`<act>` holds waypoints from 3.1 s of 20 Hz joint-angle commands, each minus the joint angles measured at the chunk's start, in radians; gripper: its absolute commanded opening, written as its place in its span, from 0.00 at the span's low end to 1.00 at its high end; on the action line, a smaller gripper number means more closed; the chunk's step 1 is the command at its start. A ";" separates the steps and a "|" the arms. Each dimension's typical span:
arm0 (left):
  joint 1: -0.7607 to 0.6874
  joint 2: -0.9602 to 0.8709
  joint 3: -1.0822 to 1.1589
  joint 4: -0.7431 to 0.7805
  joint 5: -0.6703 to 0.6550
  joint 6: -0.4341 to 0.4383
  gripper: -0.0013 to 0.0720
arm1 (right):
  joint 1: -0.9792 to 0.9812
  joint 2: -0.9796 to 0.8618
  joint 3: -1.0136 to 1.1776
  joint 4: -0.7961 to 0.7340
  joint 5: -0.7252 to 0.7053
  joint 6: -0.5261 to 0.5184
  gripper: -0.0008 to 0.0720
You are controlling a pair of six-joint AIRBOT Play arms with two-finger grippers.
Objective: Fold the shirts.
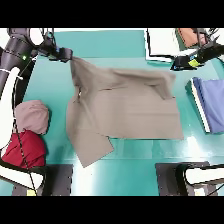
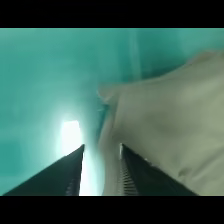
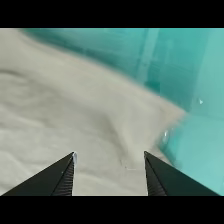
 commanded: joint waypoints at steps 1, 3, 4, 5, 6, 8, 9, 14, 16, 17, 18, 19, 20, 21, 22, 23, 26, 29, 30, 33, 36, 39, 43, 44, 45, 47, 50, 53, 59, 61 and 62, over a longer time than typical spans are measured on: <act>0.100 -0.002 0.003 -0.044 -0.145 0.015 0.44 | 0.007 -0.058 0.071 0.040 0.075 -0.054 0.68; 0.167 0.033 -0.026 -0.142 -0.243 0.085 0.44 | -0.017 -0.016 0.019 0.175 0.105 -0.079 0.68; 0.190 0.063 -0.072 -0.189 -0.258 0.103 0.44 | -0.031 0.026 -0.043 0.243 0.098 -0.091 0.68; 0.209 0.105 -0.148 -0.228 -0.258 0.119 0.44 | -0.042 0.069 -0.108 0.291 0.090 -0.101 0.68; 0.219 0.156 -0.244 -0.247 -0.246 0.127 0.44 | -0.051 0.117 -0.179 0.326 0.082 -0.111 0.68; 0.222 0.279 -0.473 -0.252 -0.185 0.128 0.44 | -0.058 0.214 -0.314 0.351 0.066 -0.124 0.68; 0.222 0.345 -0.594 -0.255 -0.144 0.128 0.55 | -0.057 0.262 -0.375 0.351 0.055 -0.126 0.67; 0.222 0.607 -1.114 -0.295 -0.023 0.093 0.94 | -0.056 0.463 -0.580 0.351 -0.055 -0.126 0.61; 0.222 0.647 -1.235 -0.367 0.025 0.094 0.94 | -0.056 0.523 -0.631 0.351 -0.095 -0.126 0.61; 0.222 0.651 -1.273 -0.413 0.053 0.104 0.94 | -0.056 0.543 -0.644 0.351 -0.097 -0.126 0.61; 0.222 0.650 -1.304 -0.471 0.076 0.122 0.94 | -0.056 0.561 -0.656 0.351 -0.097 -0.126 0.62; 0.222 0.650 -1.328 -0.521 0.093 0.147 0.94 | -0.056 0.576 -0.667 0.351 -0.097 -0.126 0.61; 0.222 0.650 -1.349 -0.566 0.106 0.168 0.94 | -0.056 0.588 -0.676 0.351 -0.096 -0.126 0.61; 0.222 0.650 -1.363 -0.602 0.115 0.180 0.94 | -0.056 0.599 -0.683 0.351 -0.097 -0.125 0.61; 0.218 0.650 -1.376 -0.635 0.120 0.192 0.94 | -0.056 0.605 -0.686 0.351 -0.095 -0.125 0.62; 0.203 0.650 -1.384 -0.644 0.129 0.192 0.94 | -0.056 0.607 -0.685 0.351 -0.095 -0.125 0.62; 0.123 0.650 -1.392 -0.647 0.160 0.192 0.57 | -0.058 0.609 -0.685 0.348 -0.091 -0.125 0.62; 0.113 0.651 -1.359 -0.632 0.169 0.188 0.05 | -0.134 0.609 -0.691 0.337 -0.016 -0.125 0.61; 0.113 0.651 -1.330 -0.623 0.155 0.188 0.05 | -0.182 0.616 -0.712 0.338 0.010 -0.125 0.61; 0.113 0.651 -1.239 -0.622 0.123 0.208 0.05 | -0.387 0.666 -0.877 0.241 0.047 -0.126 0.62; 0.113 0.651 -1.179 -0.623 0.130 0.215 0.05 | -0.618 0.689 -1.064 0.114 0.048 -0.124 0.81; 0.113 0.651 -1.171 -0.624 0.166 0.215 0.05 | -0.750 0.641 -1.182 0.114 0.045 -0.126 0.80; 0.113 0.651 -1.171 -0.624 0.167 0.216 0.05 | -0.706 0.555 -1.254 0.151 -0.010 -0.126 0.70; 0.113 0.651 -1.171 -0.624 0.168 0.215 0.05 | -0.674 0.538 -1.258 0.185 -0.032 -0.126 0.67; 0.113 0.651 -1.171 -0.624 0.168 0.215 0.05 | -0.631 0.519 -1.257 0.222 -0.055 -0.126 0.64; 0.113 0.651 -1.171 -0.624 0.166 0.215 0.05 | -0.541 0.486 -1.257 0.285 -0.106 -0.125 0.60; 0.113 0.651 -1.171 -0.624 0.151 0.214 0.05 | -0.408 0.476 -1.254 0.350 -0.160 -0.127 0.31; 0.113 0.653 -1.134 -0.624 0.107 0.214 0.05 | -0.292 0.547 -1.183 0.348 -0.165 -0.137 0.04; 0.113 0.844 -0.708 -0.610 0.059 0.210 0.05 | -0.232 0.788 -0.713 0.347 -0.104 -0.133 0.04; 0.113 0.894 -0.479 -0.582 0.066 0.209 0.05 | -0.249 0.848 -0.510 0.343 -0.117 -0.133 0.04; 0.113 0.906 -0.365 -0.555 0.075 0.209 0.05 | -0.269 0.867 -0.407 0.341 -0.119 -0.133 0.04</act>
